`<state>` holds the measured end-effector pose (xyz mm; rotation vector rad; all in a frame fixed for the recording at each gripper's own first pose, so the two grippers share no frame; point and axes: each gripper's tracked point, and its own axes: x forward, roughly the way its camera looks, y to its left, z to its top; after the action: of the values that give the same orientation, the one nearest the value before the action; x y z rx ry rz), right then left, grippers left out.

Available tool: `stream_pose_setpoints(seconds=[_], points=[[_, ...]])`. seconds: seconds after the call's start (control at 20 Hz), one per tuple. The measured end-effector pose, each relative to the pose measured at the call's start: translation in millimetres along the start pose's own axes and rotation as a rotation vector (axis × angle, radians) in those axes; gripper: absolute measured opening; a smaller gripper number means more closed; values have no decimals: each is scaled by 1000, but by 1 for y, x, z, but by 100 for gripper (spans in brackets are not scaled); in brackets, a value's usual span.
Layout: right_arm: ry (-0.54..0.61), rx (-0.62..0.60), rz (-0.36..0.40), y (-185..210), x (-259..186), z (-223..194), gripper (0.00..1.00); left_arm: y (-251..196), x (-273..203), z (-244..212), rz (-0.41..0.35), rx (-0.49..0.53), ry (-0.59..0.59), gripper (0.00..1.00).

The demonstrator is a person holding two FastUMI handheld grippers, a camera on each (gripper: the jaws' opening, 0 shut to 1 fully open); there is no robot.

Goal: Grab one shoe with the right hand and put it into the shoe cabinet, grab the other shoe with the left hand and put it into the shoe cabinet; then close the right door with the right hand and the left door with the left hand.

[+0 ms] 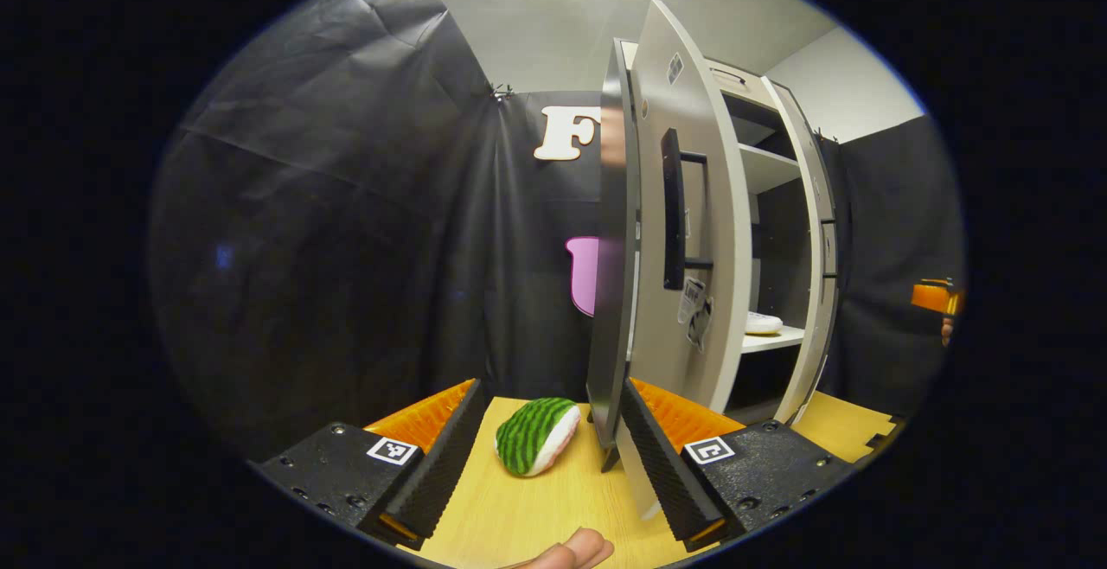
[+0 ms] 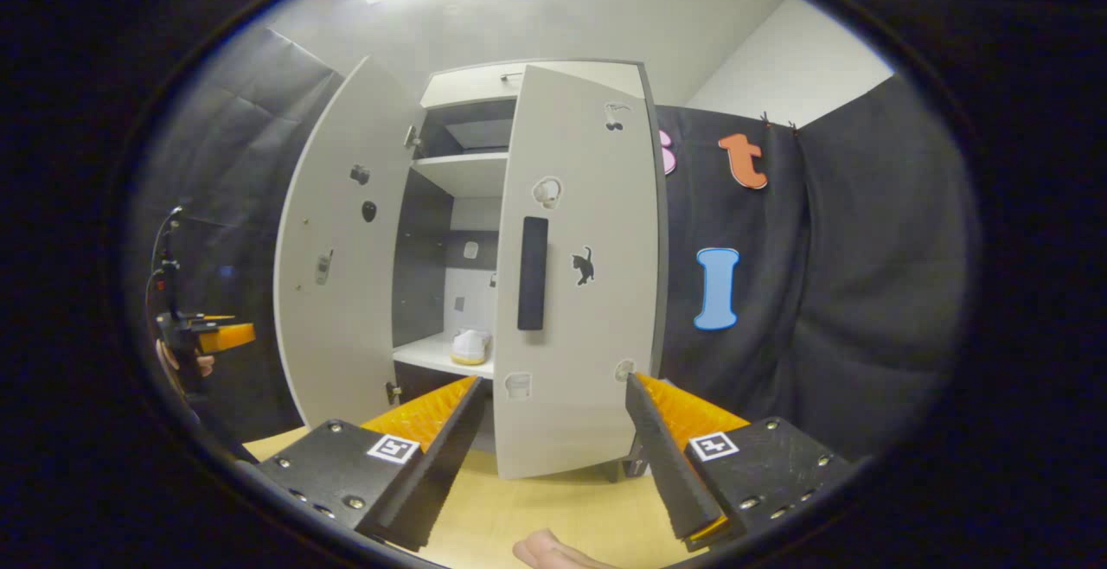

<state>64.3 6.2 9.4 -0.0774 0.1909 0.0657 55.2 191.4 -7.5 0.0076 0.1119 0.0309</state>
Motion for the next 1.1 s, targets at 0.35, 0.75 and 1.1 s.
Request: stream_pose_setpoints(seconds=[0.35,0.75,1.1], points=[[-10,49,-12,-8,-40,-45,98,7,49,47,18,-23,-16,94],[-28,42,-41,-14,-59,-66,98,-23,67,90,41,56,-40,91],[-61,52,-27,-23,-74,-65,98,-33,67,85,-43,21,3,89]])
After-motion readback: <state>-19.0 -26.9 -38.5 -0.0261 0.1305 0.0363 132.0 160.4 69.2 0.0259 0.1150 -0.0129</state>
